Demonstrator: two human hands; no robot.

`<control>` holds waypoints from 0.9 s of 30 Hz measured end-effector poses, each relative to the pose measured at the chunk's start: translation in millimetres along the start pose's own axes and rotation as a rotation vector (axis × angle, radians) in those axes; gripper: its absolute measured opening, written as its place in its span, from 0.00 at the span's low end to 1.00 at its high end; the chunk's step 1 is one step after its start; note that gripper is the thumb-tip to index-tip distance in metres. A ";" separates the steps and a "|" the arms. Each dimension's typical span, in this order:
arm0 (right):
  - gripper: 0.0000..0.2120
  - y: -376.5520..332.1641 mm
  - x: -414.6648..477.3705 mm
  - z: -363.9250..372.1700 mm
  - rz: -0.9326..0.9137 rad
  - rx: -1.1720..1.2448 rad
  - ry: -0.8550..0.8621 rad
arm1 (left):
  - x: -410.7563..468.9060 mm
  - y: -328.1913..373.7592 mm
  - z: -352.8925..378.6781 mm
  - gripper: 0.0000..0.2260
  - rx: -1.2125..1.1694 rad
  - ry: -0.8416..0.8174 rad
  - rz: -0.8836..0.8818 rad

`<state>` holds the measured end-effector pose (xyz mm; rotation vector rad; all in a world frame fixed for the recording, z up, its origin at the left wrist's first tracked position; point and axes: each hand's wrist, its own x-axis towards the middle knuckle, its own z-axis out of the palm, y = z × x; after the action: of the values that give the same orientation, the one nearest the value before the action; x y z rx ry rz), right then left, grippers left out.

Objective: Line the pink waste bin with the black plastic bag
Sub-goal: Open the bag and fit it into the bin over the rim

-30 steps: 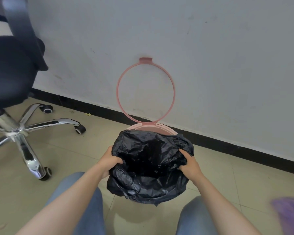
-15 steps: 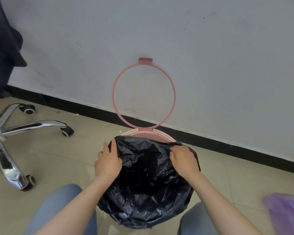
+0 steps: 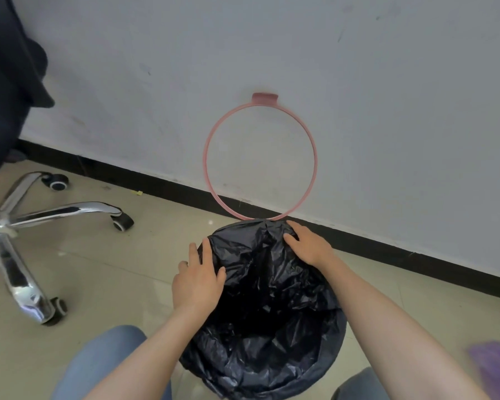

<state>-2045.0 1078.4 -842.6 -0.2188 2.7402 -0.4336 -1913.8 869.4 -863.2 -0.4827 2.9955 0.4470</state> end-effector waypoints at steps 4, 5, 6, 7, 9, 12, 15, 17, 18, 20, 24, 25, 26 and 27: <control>0.22 -2.3 1.0 -11.0 0.035 0.243 -0.081 | 1.5 2.6 -3.3 0.26 -0.036 -0.011 -0.031; 0.22 -2.4 -2.6 -14.3 0.028 0.341 -0.090 | 2.6 2.9 -5.1 0.25 -0.067 -0.020 -0.055; 0.22 -2.1 -7.9 -17.7 0.019 0.413 -0.073 | 4.4 2.8 -7.3 0.23 -0.110 -0.030 -0.086; 0.21 -1.0 -14.3 -20.2 0.005 0.433 -0.018 | 7.5 2.3 -9.7 0.21 -0.162 -0.043 -0.119; 0.16 7.0 -28.0 -21.5 0.003 0.307 0.143 | 17.4 -0.4 -15.6 0.19 -0.281 -0.099 -0.161; 0.20 26.8 -54.8 -9.5 0.053 0.113 0.158 | 32.9 -2.7 -26.6 0.16 -0.660 -0.248 -0.195; 0.27 38.0 -73.3 8.2 0.041 0.287 0.038 | 35.7 -3.7 -30.7 0.12 -1.030 -0.404 -0.312; 0.27 38.5 -73.9 17.7 0.105 0.368 0.117 | 36.4 -5.0 -28.4 0.17 -1.084 -0.442 -0.383; 0.26 37.6 -73.2 19.2 0.156 0.411 0.166 | 38.0 -5.6 -26.7 0.20 -1.086 -0.445 -0.410; 0.22 37.2 -70.5 19.0 0.230 0.524 0.197 | 41.9 -8.5 -23.9 0.28 -1.092 -0.484 -0.457; 0.19 42.3 -68.9 20.8 0.275 0.681 0.129 | 43.1 -12.1 -21.5 0.38 -1.130 -0.614 -0.481; 0.22 42.4 -69.3 20.9 0.286 0.682 0.133 | 42.4 -12.5 -22.0 0.40 -1.125 -0.637 -0.473; 0.25 42.2 -69.2 20.9 0.298 0.674 0.142 | 42.0 -13.1 -22.2 0.41 -1.125 -0.653 -0.469; 0.27 41.9 -68.9 20.8 0.313 0.661 0.149 | 42.1 -12.3 -22.8 0.41 -1.132 -0.658 -0.468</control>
<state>-1977.6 1126.3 -852.5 0.4179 2.5289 -1.2508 -1950.3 839.0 -849.8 -0.8240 1.6902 1.7758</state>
